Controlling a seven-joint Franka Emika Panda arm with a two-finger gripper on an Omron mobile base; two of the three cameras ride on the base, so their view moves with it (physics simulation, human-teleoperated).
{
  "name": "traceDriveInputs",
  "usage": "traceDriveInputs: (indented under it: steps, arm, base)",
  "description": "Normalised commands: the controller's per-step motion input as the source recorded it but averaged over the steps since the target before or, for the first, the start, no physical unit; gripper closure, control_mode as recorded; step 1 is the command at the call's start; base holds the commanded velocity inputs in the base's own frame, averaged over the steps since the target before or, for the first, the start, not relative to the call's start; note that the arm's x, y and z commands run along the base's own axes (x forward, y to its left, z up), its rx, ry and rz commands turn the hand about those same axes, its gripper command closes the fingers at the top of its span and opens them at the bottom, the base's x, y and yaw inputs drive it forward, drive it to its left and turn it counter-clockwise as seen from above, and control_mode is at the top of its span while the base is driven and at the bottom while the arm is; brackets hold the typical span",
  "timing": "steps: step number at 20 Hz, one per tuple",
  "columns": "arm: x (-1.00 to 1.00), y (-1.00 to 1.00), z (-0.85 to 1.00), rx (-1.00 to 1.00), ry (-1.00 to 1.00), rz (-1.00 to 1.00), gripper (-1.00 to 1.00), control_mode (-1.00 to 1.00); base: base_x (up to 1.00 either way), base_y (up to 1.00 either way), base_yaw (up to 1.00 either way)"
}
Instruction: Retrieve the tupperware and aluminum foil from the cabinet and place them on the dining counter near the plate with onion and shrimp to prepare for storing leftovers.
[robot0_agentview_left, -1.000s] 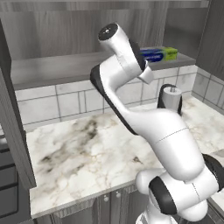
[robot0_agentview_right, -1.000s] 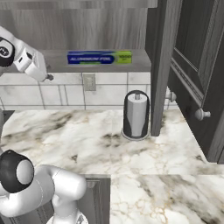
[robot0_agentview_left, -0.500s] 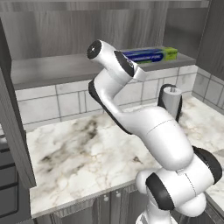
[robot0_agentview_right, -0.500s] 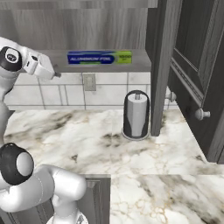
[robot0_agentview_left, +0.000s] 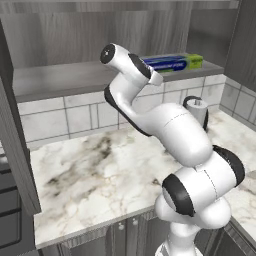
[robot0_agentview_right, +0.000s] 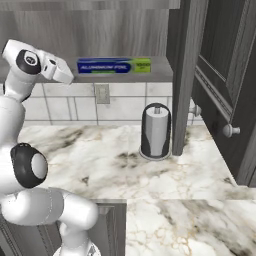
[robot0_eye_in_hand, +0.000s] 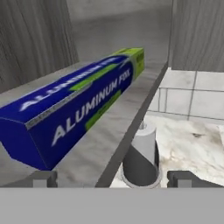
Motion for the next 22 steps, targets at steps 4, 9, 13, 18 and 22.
traceDriveInputs:
  steps: [4, 9, 13, 18, 22]
  arm:
    - [0.65, 0.0, 0.06, 0.0, 0.0, 0.0, -1.0, -1.0]
    - [0.6, 0.02, 0.0, 0.0, 0.0, 0.0, -1.0, -1.0]
    - [0.42, 0.15, 0.0, -0.06, 0.0, -0.05, -1.0, -1.0]
    - [0.23, 0.14, 0.0, -0.14, 0.0, -0.16, -1.0, -1.0]
    - [0.28, 0.02, 0.01, -0.11, 0.0, -0.21, -1.0, -1.0]
  base:
    - [0.0, 0.0, 0.0]
    - [0.0, 0.0, 0.0]
    - [0.0, 0.0, 0.0]
    - [0.0, 0.0, 0.0]
    - [0.0, 0.0, 0.0]
